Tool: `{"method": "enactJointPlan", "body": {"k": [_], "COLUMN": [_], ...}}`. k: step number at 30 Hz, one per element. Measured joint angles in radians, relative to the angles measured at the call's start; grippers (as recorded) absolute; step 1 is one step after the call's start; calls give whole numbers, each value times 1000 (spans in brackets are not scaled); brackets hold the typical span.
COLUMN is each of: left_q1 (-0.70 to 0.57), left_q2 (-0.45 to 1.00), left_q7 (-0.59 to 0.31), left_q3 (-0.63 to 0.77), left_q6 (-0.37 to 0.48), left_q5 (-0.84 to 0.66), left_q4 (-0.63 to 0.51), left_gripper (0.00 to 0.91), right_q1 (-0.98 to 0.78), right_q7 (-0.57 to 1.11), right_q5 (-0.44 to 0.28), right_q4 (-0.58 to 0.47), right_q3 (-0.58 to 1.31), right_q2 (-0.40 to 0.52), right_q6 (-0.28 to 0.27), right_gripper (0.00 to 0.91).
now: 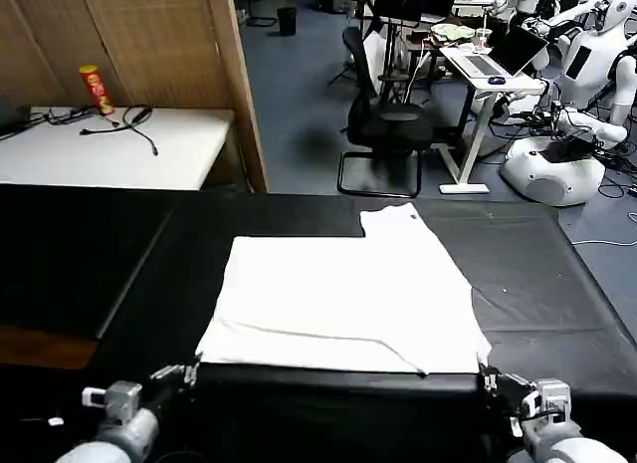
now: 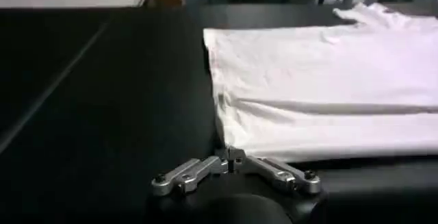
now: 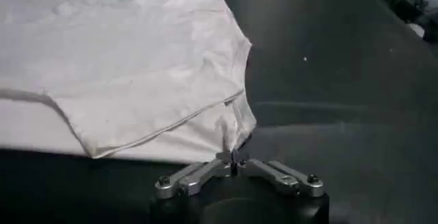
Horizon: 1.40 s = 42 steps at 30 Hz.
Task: Fold and organize the clothes.
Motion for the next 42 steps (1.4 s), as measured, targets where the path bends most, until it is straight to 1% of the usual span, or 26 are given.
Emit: {"method": "enactJointPlan", "body": {"k": [4, 6, 8, 11, 15, 17, 22, 25, 27, 30, 35, 38, 42], "left_q1": [22, 35, 36, -7, -156, -254, -516, -668, -766, -897, -1047, -1108, -1159], "left_q2": [-17, -25, -26, -15, 21, 43, 67, 59, 49, 27, -20, -41, -60], "left_q7": [-3, -1, 7, 15, 0, -14, -25, -8, 15, 43, 74, 85, 98], "left_q3": [-30, -49, -72, -84, -57, -31, 55, 123, 173, 235, 311, 341, 367], "left_q6": [101, 118, 111, 89, 74, 75, 83, 93, 91, 83, 81, 85, 88], "left_q5": [17, 16, -7, -50, -133, -175, -244, -239, -216, -179, -150, -143, -121], "left_q4": [-30, -50, -76, -83, -26, 30, 217, 348, 440, 573, 768, 847, 927], "left_gripper": [878, 878, 878, 878, 878, 878, 878, 878, 878, 878, 878, 878, 878], "right_q1": [-6, 11, 46, 162, 365, 475, 725, 858, 942, 1042, 1168, 1224, 1282], "right_q7": [-2, -7, -31, -60, -69, -66, -48, -47, -52, -61, -86, -90, -95], "right_q5": [39, 73, 76, 77, 60, 36, 22, 13, -8, -21, -33, -50, -76], "right_q4": [48, 56, 48, -14, -140, -213, -417, -552, -645, -768, -946, -1037, -1144], "right_q3": [32, 50, 53, 28, -49, -102, -249, -338, -393, -451, -519, -543, -552], "right_q2": [-7, -17, -29, -58, -96, -103, -91, -63, -34, 6, 63, 93, 134], "right_q6": [-2, 28, 69, 116, 150, 162, 176, 175, 175, 173, 169, 170, 172], "right_gripper": [878, 878, 878, 878, 878, 878, 878, 878, 878, 878, 878, 878, 878]}}
